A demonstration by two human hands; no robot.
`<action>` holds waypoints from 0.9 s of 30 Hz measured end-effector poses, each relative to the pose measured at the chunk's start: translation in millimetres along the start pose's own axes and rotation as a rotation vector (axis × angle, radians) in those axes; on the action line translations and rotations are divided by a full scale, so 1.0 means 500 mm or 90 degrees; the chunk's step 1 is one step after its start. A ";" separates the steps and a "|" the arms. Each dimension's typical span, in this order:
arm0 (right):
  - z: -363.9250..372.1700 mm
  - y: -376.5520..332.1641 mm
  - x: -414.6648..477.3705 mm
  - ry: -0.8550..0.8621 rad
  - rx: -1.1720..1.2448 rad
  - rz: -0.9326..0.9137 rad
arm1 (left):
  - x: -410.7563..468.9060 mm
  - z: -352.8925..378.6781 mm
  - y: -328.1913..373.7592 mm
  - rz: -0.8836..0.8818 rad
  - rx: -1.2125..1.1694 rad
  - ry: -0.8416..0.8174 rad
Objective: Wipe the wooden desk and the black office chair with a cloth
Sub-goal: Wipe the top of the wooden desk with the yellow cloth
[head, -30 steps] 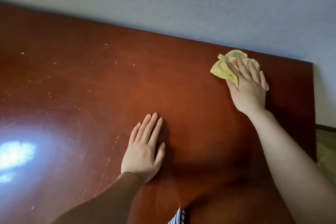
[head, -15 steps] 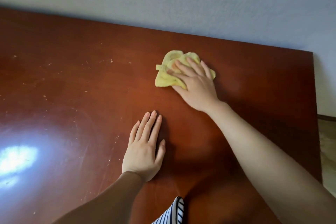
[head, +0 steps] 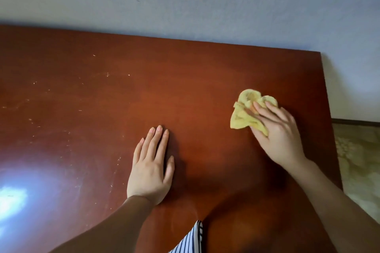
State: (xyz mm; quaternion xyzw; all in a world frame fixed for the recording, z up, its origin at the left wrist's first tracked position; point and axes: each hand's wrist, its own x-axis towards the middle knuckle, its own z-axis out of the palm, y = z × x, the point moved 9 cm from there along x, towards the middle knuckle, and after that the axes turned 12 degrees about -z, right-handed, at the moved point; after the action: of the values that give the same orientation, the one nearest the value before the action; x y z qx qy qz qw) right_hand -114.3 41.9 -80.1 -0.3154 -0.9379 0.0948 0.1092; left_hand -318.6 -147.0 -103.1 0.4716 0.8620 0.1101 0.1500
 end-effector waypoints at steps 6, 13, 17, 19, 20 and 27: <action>-0.011 0.144 0.097 -0.030 -0.057 0.204 | 0.003 0.002 -0.001 -0.002 -0.002 -0.002; 0.017 0.214 0.218 -0.033 -0.029 0.378 | 0.004 0.003 -0.002 -0.003 -0.008 -0.001; 0.051 0.132 0.235 -0.019 -0.030 0.386 | 0.004 0.003 -0.004 -0.005 -0.007 -0.002; 0.068 0.059 0.240 -0.029 -0.034 0.307 | 0.006 0.002 -0.003 -0.003 -0.008 -0.001; 0.077 0.018 0.236 -0.040 -0.039 0.264 | 0.006 0.002 -0.003 -0.003 -0.009 0.000; 0.098 -0.214 0.117 -0.043 0.005 0.070 | 0.004 0.004 -0.006 0.001 -0.013 0.007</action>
State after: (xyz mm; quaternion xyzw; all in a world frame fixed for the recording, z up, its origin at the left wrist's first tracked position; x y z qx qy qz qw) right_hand -233.7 -11.5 -92.4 -0.3623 -0.9220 0.1151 0.0731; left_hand -321.4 -146.9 -106.2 0.4697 0.8613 0.1218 0.1504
